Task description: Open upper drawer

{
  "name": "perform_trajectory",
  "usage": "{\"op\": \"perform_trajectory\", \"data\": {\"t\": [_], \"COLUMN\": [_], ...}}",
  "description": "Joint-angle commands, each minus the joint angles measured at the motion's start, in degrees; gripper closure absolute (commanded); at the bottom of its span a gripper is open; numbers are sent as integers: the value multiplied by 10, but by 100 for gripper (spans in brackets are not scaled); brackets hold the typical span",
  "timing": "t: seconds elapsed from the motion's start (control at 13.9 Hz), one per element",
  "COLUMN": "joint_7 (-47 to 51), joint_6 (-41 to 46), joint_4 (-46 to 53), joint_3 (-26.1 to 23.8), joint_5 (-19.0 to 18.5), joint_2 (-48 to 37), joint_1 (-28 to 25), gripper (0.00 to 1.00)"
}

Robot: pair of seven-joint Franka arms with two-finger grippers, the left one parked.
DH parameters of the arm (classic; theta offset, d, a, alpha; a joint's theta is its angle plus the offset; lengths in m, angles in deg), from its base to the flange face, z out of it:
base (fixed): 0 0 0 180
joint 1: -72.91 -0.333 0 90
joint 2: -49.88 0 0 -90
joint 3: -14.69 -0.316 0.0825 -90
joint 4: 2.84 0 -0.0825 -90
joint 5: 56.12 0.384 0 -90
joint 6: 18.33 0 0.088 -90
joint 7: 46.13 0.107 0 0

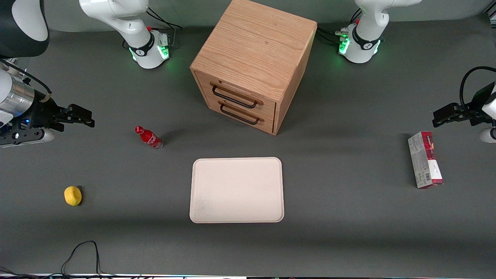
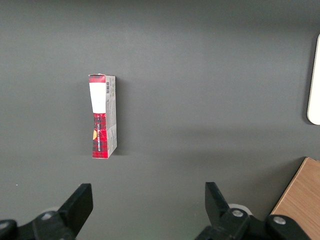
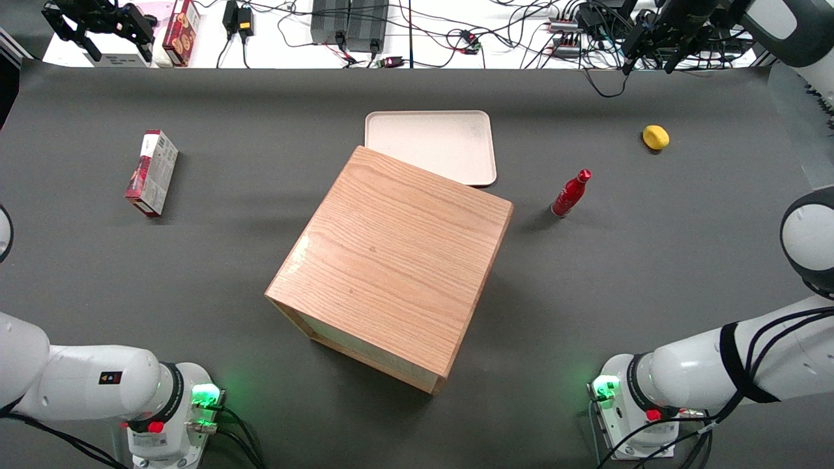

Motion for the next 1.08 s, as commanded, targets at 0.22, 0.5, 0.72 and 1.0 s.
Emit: {"op": "perform_trajectory", "data": {"t": [0.22,0.5,0.72,1.0], "joint_7": [8,15,9,8], "joint_6": [14,27,28,30], "joint_4": [11,29,31,43], "joint_3": [-11,-12,-11,-11], "joint_5": [-5,-3,-3,-1], "joint_2": [-3,11,19,24], "joint_1": [7,6,6,6], "gripper": [0,0,0,0]}}
